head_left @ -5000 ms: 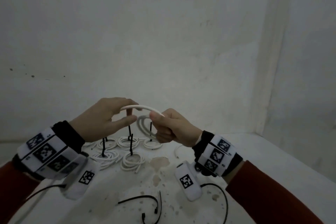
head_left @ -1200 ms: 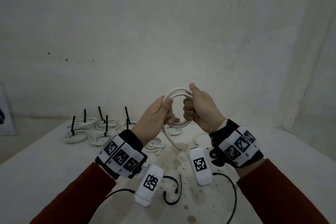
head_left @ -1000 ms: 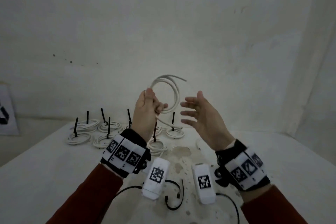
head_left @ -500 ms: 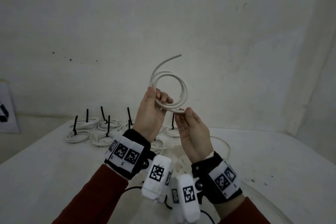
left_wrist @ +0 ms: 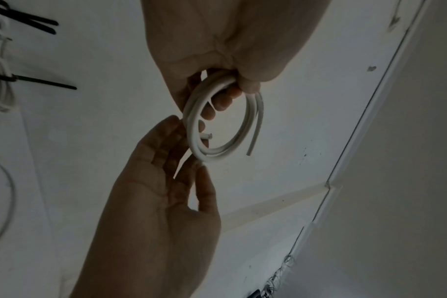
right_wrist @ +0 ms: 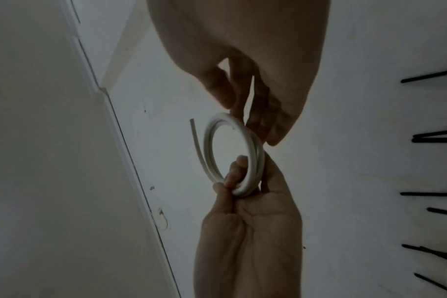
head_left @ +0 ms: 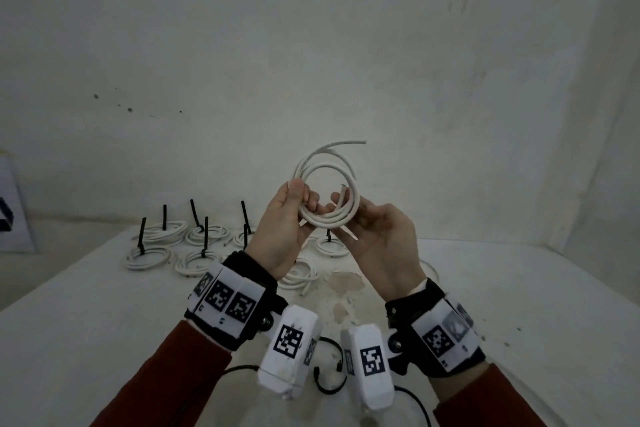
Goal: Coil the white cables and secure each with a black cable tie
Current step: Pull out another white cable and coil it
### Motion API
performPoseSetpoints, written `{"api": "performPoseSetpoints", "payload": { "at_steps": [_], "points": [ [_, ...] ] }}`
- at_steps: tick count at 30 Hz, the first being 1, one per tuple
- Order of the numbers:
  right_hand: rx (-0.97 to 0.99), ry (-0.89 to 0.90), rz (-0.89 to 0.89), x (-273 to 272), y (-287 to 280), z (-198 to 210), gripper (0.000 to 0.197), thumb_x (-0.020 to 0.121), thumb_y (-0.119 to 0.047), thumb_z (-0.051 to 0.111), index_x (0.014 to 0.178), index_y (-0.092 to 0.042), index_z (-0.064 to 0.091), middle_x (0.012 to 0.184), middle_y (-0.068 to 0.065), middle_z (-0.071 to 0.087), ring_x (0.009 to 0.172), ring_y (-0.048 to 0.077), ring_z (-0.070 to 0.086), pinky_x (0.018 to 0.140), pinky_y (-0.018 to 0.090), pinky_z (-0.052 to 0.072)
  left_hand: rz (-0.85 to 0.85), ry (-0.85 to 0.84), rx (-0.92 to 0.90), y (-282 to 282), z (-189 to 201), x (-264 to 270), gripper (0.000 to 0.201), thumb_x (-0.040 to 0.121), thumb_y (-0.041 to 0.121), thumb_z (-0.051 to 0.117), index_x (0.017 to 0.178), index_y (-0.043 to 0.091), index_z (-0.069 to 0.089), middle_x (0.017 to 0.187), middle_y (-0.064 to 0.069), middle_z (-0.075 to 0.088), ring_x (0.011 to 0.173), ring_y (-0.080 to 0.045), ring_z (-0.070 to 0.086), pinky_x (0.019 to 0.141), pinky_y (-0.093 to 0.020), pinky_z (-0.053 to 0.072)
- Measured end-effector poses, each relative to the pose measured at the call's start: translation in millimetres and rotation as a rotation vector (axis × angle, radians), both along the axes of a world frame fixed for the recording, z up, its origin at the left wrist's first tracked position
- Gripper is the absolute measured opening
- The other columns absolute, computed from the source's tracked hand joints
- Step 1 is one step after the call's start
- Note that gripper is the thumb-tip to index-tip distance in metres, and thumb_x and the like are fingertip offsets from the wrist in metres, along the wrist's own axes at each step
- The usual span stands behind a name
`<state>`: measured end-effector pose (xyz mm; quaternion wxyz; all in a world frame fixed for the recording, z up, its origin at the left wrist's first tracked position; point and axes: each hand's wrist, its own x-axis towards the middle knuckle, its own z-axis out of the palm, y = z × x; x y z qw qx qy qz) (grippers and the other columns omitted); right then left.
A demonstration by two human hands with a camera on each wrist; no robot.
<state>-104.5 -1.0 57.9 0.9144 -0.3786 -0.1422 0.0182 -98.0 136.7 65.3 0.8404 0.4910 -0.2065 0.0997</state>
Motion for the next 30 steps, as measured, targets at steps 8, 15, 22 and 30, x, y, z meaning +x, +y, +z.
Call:
{"api": "performPoseSetpoints", "payload": {
  "at_steps": [8,15,22,30],
  "points": [
    [-0.200,-0.123,-0.220,-2.2,2.3,-11.1,0.027,0.081,-0.001,0.067,0.107,0.006,0.065,0.092,0.017,0.070,0.085,0.023,0.069,0.081,0.028,0.056,-0.008,0.043,0.006,-8.3,-8.5,-4.0,0.033,0.102,0.027,0.029,0.075,0.012,0.039,0.069,0.000,0.044,0.067,-0.011,0.053,0.067,-0.022,0.051],
    [-0.131,-0.141,-0.272,-3.3,-2.7,-12.7,0.034,0.071,-0.015,0.070,0.102,-0.001,0.064,0.079,0.008,0.072,0.077,0.018,0.067,0.075,0.027,0.057,-0.051,0.130,-0.052,-6.7,-16.4,-6.0,0.030,0.103,0.017,0.031,0.086,0.004,0.052,0.065,-0.002,0.052,0.066,-0.016,0.057,0.068,-0.024,0.053],
    [-0.223,-0.130,-0.338,-2.4,-8.7,-12.3,0.022,0.078,-0.007,0.070,0.097,0.002,0.062,0.076,0.013,0.072,0.068,0.021,0.066,0.069,0.027,0.057,-0.004,0.045,0.124,6.0,-13.9,-4.3,0.058,0.092,-0.013,0.029,0.128,0.031,0.036,0.079,-0.007,0.056,0.058,-0.018,0.055,0.070,-0.036,0.049],
    [-0.359,-0.117,-0.353,3.4,-7.8,-13.8,0.010,0.081,-0.001,0.070,0.090,0.001,0.066,0.075,0.015,0.071,0.063,0.025,0.064,0.068,0.032,0.056,0.169,0.030,0.257,0.1,-20.0,-7.0,0.048,0.097,0.001,0.030,0.115,0.033,0.061,0.080,-0.005,0.043,0.051,-0.011,0.047,0.056,-0.023,0.044]
  ]
}}
